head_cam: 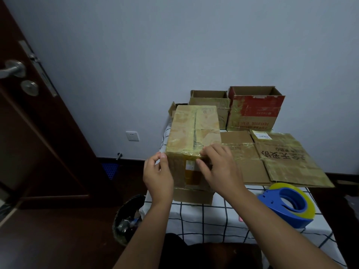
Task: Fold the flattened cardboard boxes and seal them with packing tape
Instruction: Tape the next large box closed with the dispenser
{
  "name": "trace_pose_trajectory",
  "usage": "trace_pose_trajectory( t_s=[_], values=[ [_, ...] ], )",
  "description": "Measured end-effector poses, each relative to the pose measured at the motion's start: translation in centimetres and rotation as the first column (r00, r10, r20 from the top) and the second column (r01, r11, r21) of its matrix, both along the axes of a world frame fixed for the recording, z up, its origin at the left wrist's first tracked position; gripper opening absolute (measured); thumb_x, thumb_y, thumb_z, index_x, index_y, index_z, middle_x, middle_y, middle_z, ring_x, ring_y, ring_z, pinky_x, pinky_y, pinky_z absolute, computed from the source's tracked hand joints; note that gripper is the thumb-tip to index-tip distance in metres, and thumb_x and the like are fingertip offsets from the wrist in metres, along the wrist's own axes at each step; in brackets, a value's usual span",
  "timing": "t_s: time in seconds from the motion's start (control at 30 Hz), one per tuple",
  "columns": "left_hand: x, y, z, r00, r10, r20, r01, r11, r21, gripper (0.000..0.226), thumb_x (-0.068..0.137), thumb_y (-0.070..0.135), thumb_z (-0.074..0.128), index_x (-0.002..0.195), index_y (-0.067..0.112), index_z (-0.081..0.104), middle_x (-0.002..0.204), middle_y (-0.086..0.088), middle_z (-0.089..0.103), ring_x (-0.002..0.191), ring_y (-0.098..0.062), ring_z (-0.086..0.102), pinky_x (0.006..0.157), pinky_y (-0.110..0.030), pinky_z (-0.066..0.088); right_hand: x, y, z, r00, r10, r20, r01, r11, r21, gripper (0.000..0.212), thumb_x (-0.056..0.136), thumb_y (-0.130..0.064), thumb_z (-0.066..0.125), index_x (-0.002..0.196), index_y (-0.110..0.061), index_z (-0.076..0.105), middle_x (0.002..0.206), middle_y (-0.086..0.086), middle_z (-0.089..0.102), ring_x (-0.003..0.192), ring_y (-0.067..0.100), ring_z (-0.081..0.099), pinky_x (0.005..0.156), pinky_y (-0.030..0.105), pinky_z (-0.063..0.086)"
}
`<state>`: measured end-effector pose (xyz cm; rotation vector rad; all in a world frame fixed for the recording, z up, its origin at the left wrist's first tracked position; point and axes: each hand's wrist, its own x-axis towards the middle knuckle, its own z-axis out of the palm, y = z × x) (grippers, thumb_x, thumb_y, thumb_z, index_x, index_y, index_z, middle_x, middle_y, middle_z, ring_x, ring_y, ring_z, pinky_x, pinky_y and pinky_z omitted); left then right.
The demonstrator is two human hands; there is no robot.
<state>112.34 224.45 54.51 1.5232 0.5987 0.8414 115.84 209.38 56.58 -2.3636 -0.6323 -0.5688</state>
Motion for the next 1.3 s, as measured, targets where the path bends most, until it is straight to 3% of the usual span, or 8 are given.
trace_pose_trajectory(
  t_s=[0.13,0.27,0.4,0.5,0.63,0.87,1.03,1.3],
  values=[
    [-0.4,-1.1,0.1,0.999,-0.029,-0.041,0.033,0.993,0.115,0.028,0.099,0.014,0.053,0.123,0.005,0.064,0.127,0.002,0.055,0.101,0.002,0.057,0.078,0.002,0.041,0.0,0.0,0.1,1.0,0.002,-0.003,-0.002,1.0,-0.005,0.012,0.09,-0.03,0.066,0.096,-0.02,0.06,0.104,-0.007,0.057,0.104,0.012,0.041,0.067,0.034,0.048],
    [-1.1,-1.6,-0.3,0.99,-0.117,-0.079,0.132,0.967,0.217,0.046,0.097,0.022,0.059,0.139,0.008,0.051,0.139,0.001,0.045,0.116,-0.006,0.053,0.085,0.003,0.038,-0.1,-0.1,0.3,1.0,0.017,-0.002,-0.017,0.999,-0.03,0.011,0.09,-0.029,0.065,0.095,-0.02,0.059,0.104,-0.006,0.057,0.103,0.012,0.04,0.069,0.033,0.048],
    [-1.3,-1.4,0.0,0.95,-0.155,-0.272,0.248,0.903,0.351,0.076,0.096,0.041,0.056,0.156,0.016,0.017,0.163,-0.001,0.014,0.146,-0.018,0.024,0.107,-0.018,0.023,0.1,-0.7,0.2,0.997,0.074,-0.005,-0.074,0.997,-0.022,0.01,0.091,-0.024,0.063,0.1,-0.021,0.061,0.106,-0.009,0.057,0.104,0.009,0.041,0.074,0.032,0.048],
    [-1.1,-1.1,0.9,0.964,-0.003,-0.264,0.197,0.676,0.71,0.08,0.096,0.051,0.051,0.157,0.023,0.007,0.165,-0.004,-0.001,0.15,-0.024,0.004,0.115,-0.035,0.009,0.5,-1.5,-0.1,0.989,0.148,0.011,-0.148,0.989,0.008,0.016,0.091,-0.014,0.063,0.106,-0.018,0.065,0.11,-0.008,0.061,0.107,0.009,0.044,0.088,0.024,0.041],
    [0.7,-0.8,1.1,0.943,-0.164,-0.29,0.331,0.358,0.873,0.045,0.099,0.046,0.042,0.135,0.022,0.056,0.143,-0.002,0.052,0.139,-0.022,0.037,0.117,-0.038,0.017,1.4,-2.8,0.2,0.966,0.258,-0.01,-0.257,0.965,0.056,0.031,0.091,-0.011,0.063,0.121,-0.013,0.068,0.126,0.001,0.065,0.122,0.008,0.047,0.108,0.005,0.019],
    [0.9,-1.6,1.2,0.95,-0.161,-0.269,0.312,0.41,0.857,0.042,0.088,0.049,0.053,0.115,0.019,0.065,0.124,0.002,0.062,0.126,-0.022,0.049,0.113,-0.046,0.031,3.0,-5.8,-0.3,0.975,0.215,-0.057,-0.209,0.973,0.097,0.051,0.087,-0.03,0.075,0.133,-0.016,0.061,0.149,-0.001,0.046,0.133,0.01,0.045,0.109,0.03,0.04],
    [1.3,-2.2,1.4,0.954,-0.109,-0.28,0.3,0.416,0.859,0.054,0.085,0.066,0.049,0.108,0.019,0.063,0.115,0.001,0.063,0.118,-0.024,0.053,0.107,-0.05,0.038,2.9,-5.8,-0.7,0.952,0.273,-0.135,-0.244,0.949,0.2,0.044,0.09,-0.021,0.071,0.134,-0.019,0.061,0.145,-0.014,0.042,0.122,0.008,0.056,0.094,0.011,0.047],
    [2.0,-2.7,0.8,0.97,-0.038,-0.24,0.232,0.444,0.866,0.059,0.08,0.075,0.05,0.098,0.019,0.056,0.101,0.001,0.057,0.101,-0.024,0.05,0.101,-0.046,0.037,4.0,-6.7,-0.7,0.921,0.347,-0.178,-0.309,0.927,0.211,0.04,0.093,-0.022,0.066,0.132,-0.029,0.062,0.147,-0.014,0.048,0.109,0.003,0.063,0.094,0.03,0.054]
  ],
)
